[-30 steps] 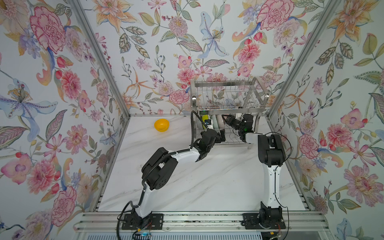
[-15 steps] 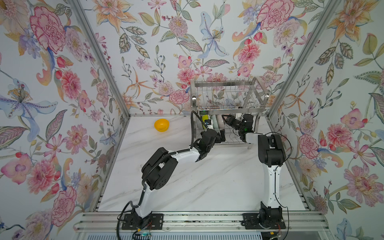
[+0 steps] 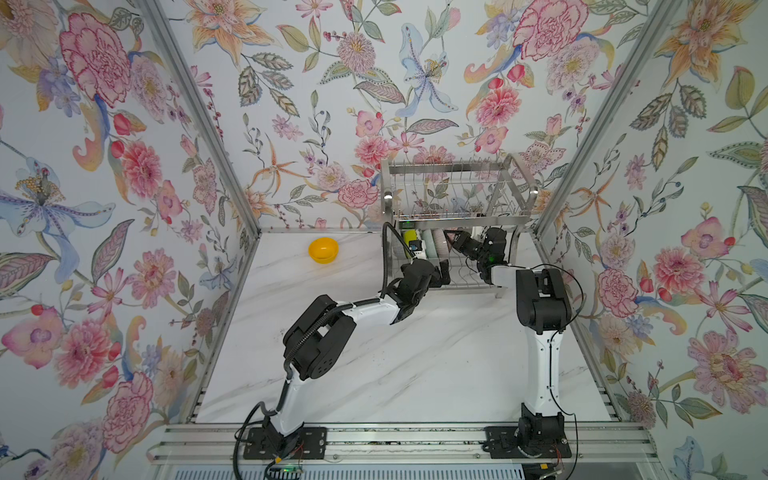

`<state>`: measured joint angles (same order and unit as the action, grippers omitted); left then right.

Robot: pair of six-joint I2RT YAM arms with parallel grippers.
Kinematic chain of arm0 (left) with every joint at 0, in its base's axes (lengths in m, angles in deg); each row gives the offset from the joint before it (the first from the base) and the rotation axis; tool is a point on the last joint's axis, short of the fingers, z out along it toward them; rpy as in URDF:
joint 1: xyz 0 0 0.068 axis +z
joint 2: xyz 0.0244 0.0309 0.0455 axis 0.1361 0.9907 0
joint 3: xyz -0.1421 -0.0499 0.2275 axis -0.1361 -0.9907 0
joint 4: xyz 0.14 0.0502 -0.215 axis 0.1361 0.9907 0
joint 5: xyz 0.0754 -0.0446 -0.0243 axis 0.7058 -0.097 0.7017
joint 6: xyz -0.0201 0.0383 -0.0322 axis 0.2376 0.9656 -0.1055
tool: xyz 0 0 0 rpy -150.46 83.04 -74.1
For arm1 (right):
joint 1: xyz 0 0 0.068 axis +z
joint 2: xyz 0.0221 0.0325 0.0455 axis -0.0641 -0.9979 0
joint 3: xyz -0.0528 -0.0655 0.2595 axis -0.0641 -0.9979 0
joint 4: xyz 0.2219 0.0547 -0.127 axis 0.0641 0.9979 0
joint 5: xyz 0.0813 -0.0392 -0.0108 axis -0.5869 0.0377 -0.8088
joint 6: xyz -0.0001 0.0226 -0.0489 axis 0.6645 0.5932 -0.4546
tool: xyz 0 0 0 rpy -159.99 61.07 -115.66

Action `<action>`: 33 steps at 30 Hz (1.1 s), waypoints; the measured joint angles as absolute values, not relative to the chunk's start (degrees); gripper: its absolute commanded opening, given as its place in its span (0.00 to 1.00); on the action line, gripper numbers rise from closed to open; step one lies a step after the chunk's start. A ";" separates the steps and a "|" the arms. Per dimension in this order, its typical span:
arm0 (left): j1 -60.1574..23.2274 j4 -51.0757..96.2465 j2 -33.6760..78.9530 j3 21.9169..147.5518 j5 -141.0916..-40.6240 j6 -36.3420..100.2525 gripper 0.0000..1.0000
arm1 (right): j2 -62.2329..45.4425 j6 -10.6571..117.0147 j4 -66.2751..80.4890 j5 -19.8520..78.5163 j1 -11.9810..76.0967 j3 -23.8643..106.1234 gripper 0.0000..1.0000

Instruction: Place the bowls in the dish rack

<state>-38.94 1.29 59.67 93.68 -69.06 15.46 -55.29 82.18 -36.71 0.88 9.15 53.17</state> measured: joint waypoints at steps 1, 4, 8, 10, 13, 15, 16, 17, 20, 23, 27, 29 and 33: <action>-38.94 1.29 59.67 93.64 -69.06 15.46 0.99 | -55.22 82.18 -36.55 0.99 9.11 53.17 0.18; -38.94 1.29 59.67 93.59 -69.08 15.46 0.99 | -55.09 82.15 -36.36 1.04 9.04 53.00 0.19; -38.94 1.31 59.67 93.59 -69.08 15.46 0.99 | -54.94 82.15 -36.34 1.04 8.84 52.69 0.20; -38.94 1.31 59.67 93.59 -69.08 15.46 0.99 | -54.83 82.15 -36.29 1.04 8.78 52.54 0.21; -38.94 1.31 59.67 93.59 -69.08 15.46 0.99 | -54.81 82.13 -36.18 1.06 8.73 52.39 0.22; -38.94 1.31 59.67 93.59 -69.08 15.44 0.99 | -54.63 81.96 -36.16 1.06 8.69 52.10 0.23; -38.94 1.31 59.67 93.59 -69.10 15.44 0.99 | -54.50 81.87 -36.05 1.15 8.67 51.97 0.23; -38.94 1.31 59.67 93.59 -69.08 15.42 0.99 | -54.33 81.76 -35.88 1.23 8.63 51.86 0.23; -38.94 1.31 59.67 93.59 -69.10 15.18 0.99 | -54.17 81.74 -35.51 1.43 8.52 51.82 0.24; -38.94 1.31 59.67 93.59 -69.10 15.04 0.99 | -54.17 81.74 -35.46 1.47 8.41 51.69 0.26; -38.94 1.31 59.65 93.48 -69.08 15.04 0.99 | -54.02 81.72 -35.26 1.74 8.30 51.38 0.28; -38.94 1.35 59.65 93.38 -69.08 15.02 0.99 | -53.89 81.72 -35.11 1.91 8.30 51.18 0.28; -38.94 1.46 59.65 93.11 -69.10 15.02 0.99 | -53.63 81.70 -35.07 2.11 8.30 50.84 0.29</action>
